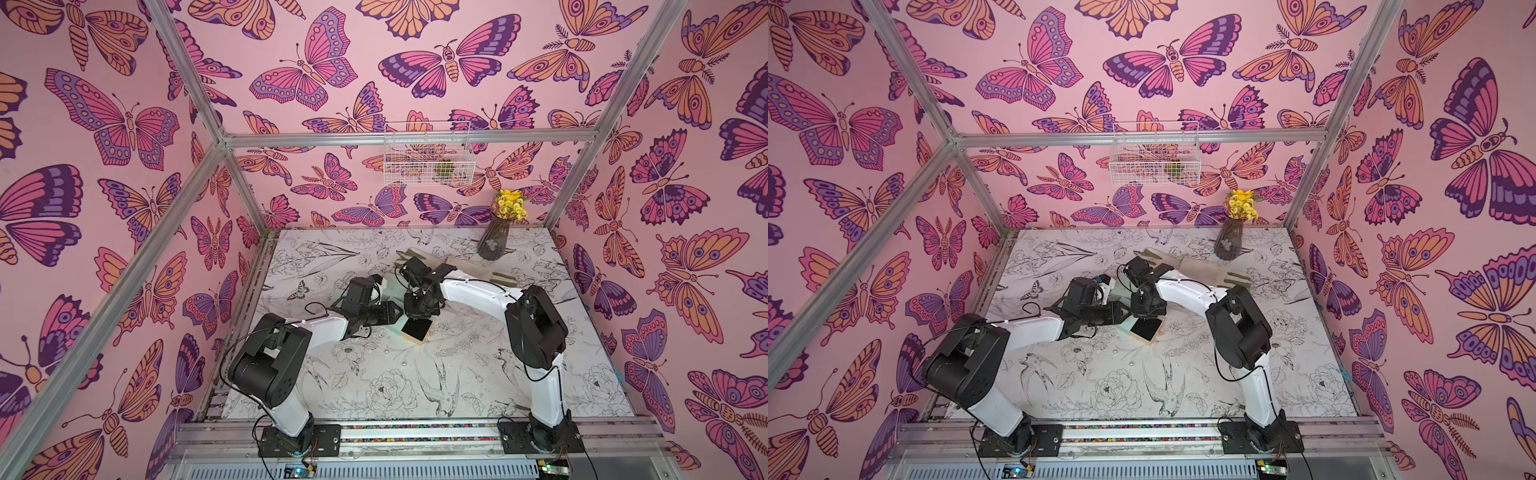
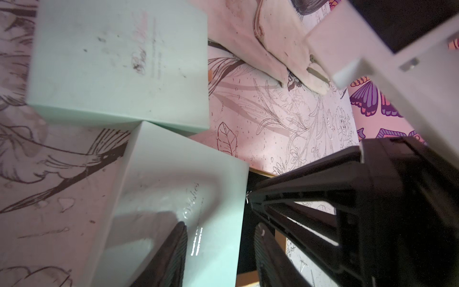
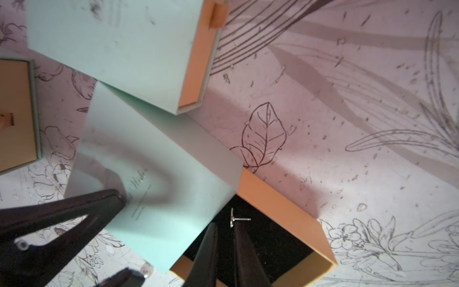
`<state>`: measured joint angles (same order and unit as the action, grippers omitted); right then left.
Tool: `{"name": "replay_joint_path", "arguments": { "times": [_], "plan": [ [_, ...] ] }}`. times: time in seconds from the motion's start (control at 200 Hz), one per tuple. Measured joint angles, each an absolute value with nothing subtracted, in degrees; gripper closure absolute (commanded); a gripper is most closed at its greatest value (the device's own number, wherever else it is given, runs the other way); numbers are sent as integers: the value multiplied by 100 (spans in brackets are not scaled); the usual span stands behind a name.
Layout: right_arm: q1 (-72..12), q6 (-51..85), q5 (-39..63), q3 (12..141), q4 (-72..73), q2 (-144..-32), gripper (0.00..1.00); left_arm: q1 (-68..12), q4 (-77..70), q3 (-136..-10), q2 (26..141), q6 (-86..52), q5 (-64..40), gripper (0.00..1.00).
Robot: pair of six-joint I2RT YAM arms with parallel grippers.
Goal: Place the earrings into the drawer-style jewelry box
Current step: Pick up the earring from the inner lining.
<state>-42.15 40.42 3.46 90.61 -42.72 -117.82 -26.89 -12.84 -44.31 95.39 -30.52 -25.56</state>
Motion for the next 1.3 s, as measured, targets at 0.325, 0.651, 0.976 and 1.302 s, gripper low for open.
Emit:
{"name": "replay_joint_path", "arguments": {
  "times": [0.325,0.651,0.976,1.302],
  "plan": [
    [-4215,4023,346,9076,-4289,-11863,84,-2689,-1284,-4431,9539,-3052,-2556,52],
    [-4215,4010,346,9126,-4292,-11939,89,-2689,-1282,-4431,9539,-3052,-2556,52],
    [-4215,3994,344,9126,-4292,-11939,98,-2689,-1282,-4431,9539,-3052,-2554,52],
    [-4187,4047,392,8827,-4176,-11640,100,-2689,-1210,-4464,9537,-3030,-2556,52]
  ]
}}
